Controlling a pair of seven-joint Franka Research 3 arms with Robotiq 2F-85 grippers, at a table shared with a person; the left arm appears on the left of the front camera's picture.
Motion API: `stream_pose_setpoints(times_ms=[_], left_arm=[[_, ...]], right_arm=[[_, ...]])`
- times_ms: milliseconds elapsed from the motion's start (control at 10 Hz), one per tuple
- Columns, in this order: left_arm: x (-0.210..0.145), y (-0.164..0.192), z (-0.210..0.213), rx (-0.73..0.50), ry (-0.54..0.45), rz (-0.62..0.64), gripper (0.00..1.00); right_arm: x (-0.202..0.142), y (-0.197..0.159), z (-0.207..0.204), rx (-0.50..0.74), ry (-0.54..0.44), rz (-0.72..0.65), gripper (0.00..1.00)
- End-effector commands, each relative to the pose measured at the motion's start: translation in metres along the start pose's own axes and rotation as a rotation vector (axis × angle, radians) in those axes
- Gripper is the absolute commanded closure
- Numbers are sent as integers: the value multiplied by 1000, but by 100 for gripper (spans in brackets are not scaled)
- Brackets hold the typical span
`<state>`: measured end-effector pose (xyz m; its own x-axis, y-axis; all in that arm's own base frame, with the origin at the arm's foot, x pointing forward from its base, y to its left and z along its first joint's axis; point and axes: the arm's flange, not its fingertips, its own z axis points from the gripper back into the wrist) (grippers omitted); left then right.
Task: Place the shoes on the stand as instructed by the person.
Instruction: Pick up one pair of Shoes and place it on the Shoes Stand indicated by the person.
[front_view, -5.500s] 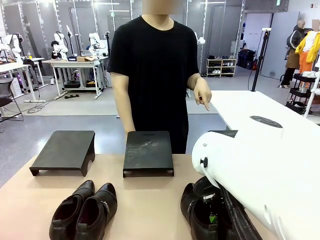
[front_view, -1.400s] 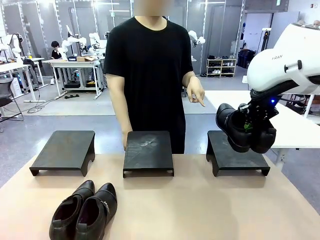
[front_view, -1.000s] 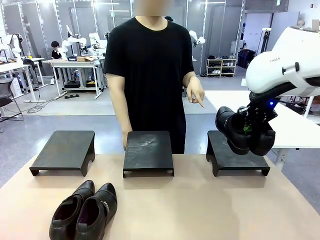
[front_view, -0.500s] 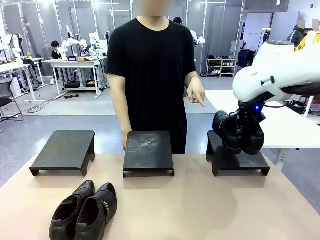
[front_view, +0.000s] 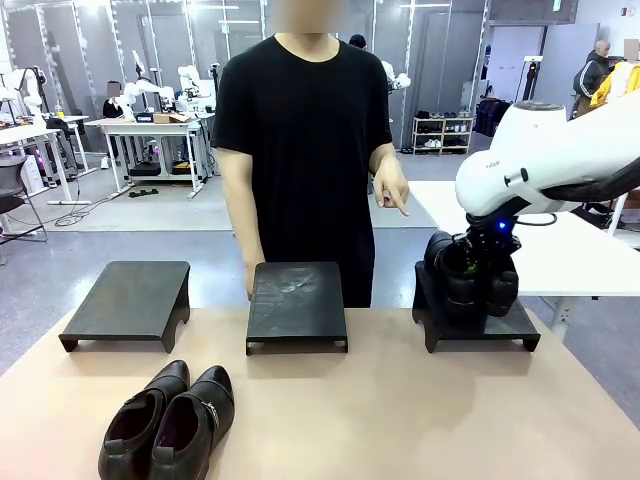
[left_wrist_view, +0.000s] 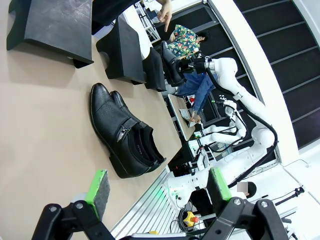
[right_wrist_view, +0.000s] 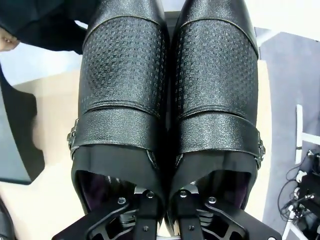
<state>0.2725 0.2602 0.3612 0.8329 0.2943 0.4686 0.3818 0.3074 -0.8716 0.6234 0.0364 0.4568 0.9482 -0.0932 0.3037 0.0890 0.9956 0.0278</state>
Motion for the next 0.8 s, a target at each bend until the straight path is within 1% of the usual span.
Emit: stream_pose_setpoints(times_ms=[0,300,700], left_arm=[[0,-1,1,-2,-2,-4,0],[0,-1,1,-2,-2,-4,0],[0,-1,1,-2,-2,-4,0]], right_arm=[[12,6,-6,-48,-52,-22,92],[16,4,-27,-72,-88,3,92],[16,-1,-36,-61,-46,7,92]])
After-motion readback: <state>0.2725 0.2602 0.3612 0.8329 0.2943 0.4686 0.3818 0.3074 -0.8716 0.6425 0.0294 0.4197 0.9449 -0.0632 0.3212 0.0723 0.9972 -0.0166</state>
